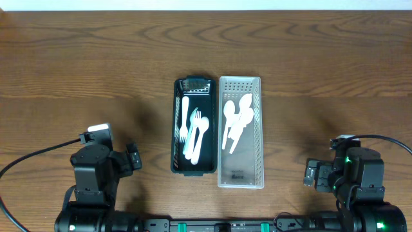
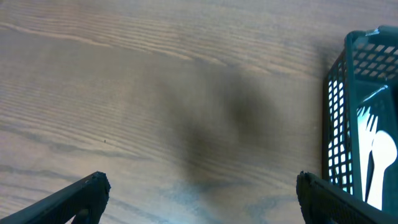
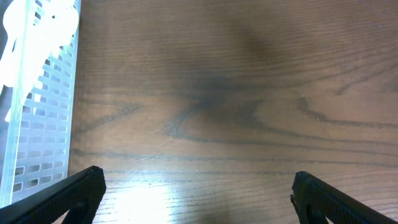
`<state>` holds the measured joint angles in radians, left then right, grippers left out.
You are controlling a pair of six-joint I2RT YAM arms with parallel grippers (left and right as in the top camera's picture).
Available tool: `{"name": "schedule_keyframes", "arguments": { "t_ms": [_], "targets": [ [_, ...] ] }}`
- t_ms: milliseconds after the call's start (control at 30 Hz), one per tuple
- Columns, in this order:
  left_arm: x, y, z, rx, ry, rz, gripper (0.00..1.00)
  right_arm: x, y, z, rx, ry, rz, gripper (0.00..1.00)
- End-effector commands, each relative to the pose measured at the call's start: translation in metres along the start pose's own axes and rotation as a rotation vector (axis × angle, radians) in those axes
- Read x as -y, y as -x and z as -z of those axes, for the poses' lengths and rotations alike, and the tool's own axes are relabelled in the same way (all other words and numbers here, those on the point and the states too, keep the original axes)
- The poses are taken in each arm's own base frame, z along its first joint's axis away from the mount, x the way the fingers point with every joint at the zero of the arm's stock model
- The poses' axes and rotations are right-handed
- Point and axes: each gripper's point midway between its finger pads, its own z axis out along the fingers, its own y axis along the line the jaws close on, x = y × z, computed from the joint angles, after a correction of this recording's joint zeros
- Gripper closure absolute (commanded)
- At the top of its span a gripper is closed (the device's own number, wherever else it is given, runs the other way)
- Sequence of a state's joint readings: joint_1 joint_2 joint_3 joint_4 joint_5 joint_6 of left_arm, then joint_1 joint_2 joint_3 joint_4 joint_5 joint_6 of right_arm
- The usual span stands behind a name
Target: Pack container
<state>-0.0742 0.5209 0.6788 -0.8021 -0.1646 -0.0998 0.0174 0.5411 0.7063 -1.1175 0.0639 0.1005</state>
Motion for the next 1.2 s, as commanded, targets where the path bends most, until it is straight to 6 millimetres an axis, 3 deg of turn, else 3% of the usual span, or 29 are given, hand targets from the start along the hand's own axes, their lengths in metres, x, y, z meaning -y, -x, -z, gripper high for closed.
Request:
{"name": "schedule_keyframes", "arguments": {
  "t_ms": [0,200,467,533,700,867,1033,1167],
  "targets": [
    [-0.002,-0.003,-0.001,-0.007,0.011,-0.015,0.02,0.001,-0.001,0.0,0.002,-0.006,0.011,0.01],
    [-0.002,-0.003,-0.001,-0.007,0.011,-0.015,0.02,0.001,0.002,0.007,0.053,-0.001,0.007,0.01],
    [-0.002,-0.003,-0.001,-0.008,0.011,-0.015,0.02,-0.011,0.015,0.054,0.368,0.108,0.002,0.01],
    [-0.002,-0.003,-0.001,-0.007,0.011,-0.015,0.02,-0.01,0.014,0.057,0.421,0.114,-0.006,0.01],
    [-0.002,-0.003,-0.001,-0.008,0.011,-0.015,0.02,-0.014,0.018,0.028,0.5,0.122,-0.003,0.01],
    [-0.002,-0.003,-0.001,-0.008,0.011,-0.015,0.02,-0.026,0.044,0.0,0.637,0.171,0.006,0.01],
    [-0.002,-0.003,-0.001,-0.008,0.011,-0.015,0.02,-0.036,0.07,-0.005,0.827,0.164,0.121,0.01],
    [-0.002,-0.003,-0.001,-0.008,0.011,-0.015,0.02,-0.039,0.076,-0.01,0.908,0.156,0.16,0.01]
  ]
}}
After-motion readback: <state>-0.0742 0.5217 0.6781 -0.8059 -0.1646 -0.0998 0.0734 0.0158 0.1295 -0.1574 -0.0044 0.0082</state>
